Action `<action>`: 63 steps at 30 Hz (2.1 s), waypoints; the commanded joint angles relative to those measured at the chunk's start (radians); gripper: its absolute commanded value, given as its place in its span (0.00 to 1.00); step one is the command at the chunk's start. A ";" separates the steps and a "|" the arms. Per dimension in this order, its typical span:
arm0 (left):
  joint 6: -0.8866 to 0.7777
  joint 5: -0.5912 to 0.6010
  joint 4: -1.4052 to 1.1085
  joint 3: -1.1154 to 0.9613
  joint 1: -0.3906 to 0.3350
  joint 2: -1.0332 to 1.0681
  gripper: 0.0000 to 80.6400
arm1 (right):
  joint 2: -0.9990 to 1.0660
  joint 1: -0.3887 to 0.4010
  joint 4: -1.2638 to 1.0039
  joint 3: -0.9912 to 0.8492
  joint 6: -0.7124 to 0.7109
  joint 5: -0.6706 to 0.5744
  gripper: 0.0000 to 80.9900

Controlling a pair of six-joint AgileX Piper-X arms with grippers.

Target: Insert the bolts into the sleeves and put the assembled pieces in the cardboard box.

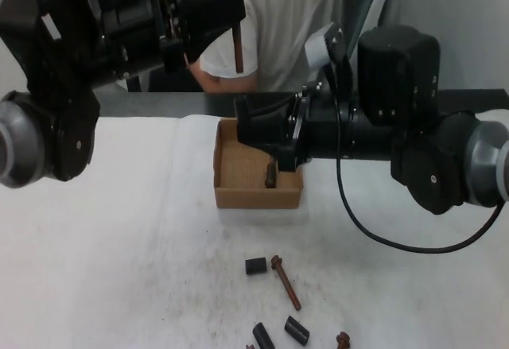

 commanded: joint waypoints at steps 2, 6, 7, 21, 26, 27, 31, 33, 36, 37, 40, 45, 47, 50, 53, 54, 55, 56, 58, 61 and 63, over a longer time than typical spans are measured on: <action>0.014 -0.003 -0.023 0.000 0.000 -0.014 0.00 | -0.003 -0.003 -0.094 -0.005 0.098 -0.067 0.01; 0.059 -0.023 -0.021 0.003 0.000 -0.014 0.00 | -0.005 -0.003 -0.135 -0.005 0.164 -0.105 0.01; 0.068 -0.027 -0.019 0.003 0.000 -0.014 0.00 | -0.005 -0.003 -0.135 -0.005 0.164 -0.108 0.01; 0.101 -0.014 0.022 0.003 0.066 -0.014 0.00 | -0.005 -0.003 -0.132 -0.005 0.176 -0.143 0.01; 0.105 -0.010 0.042 0.003 0.061 -0.014 0.00 | -0.005 -0.003 -0.132 -0.005 0.185 -0.142 0.01; 0.105 -0.012 0.042 0.003 0.059 -0.014 0.00 | -0.005 -0.003 -0.132 -0.005 0.185 -0.142 0.01; 0.096 -0.012 0.042 0.003 0.055 -0.014 0.00 | -0.005 -0.003 -0.132 -0.005 0.185 -0.142 0.01; 0.083 -0.012 0.042 0.003 0.050 -0.014 0.00 | -0.005 -0.003 -0.132 -0.005 0.185 -0.142 0.01; 0.071 -0.012 0.042 0.003 0.036 -0.014 0.00 | -0.005 -0.003 -0.132 -0.005 0.185 -0.140 0.01; 0.073 -0.012 0.042 0.003 0.031 -0.014 0.00 | -0.005 -0.003 -0.132 -0.005 0.188 -0.140 0.01; 0.073 -0.012 0.042 0.003 0.026 -0.014 0.00 | -0.005 -0.003 -0.132 -0.005 0.191 -0.140 0.01; 0.064 -0.012 0.042 0.003 0.026 -0.014 0.00 | -0.005 -0.003 -0.132 -0.005 0.191 -0.140 0.01; 0.056 -0.012 0.042 0.003 0.026 -0.014 0.00 | -0.005 -0.003 -0.132 -0.005 0.191 -0.140 0.01; 0.051 -0.012 0.042 0.003 0.026 -0.014 0.00 | -0.005 -0.003 -0.132 -0.005 0.191 -0.140 0.01; 0.029 -0.007 0.042 0.003 0.026 -0.014 0.00 | -0.005 -0.003 -0.132 -0.005 0.191 -0.140 0.01; 0.029 -0.001 0.042 0.003 0.026 -0.014 0.00 | -0.005 -0.003 -0.132 -0.005 0.191 -0.140 0.01; 0.029 0.005 0.042 0.003 0.026 -0.014 0.00 | -0.005 -0.003 -0.132 -0.005 0.191 -0.140 0.01; 0.029 0.008 0.042 0.003 0.026 -0.014 0.00 | -0.005 -0.003 -0.134 -0.005 0.190 -0.140 0.01; 0.029 0.010 0.042 0.003 0.026 -0.014 0.00 | -0.005 -0.003 -0.143 -0.005 0.190 -0.140 0.01; 0.029 0.010 0.042 0.003 0.026 -0.014 0.00 | -0.005 -0.003 -0.170 -0.012 0.209 -0.138 0.01; 0.029 0.010 0.042 0.003 0.026 -0.014 0.00 | -0.005 -0.003 -0.178 -0.022 0.214 -0.136 0.01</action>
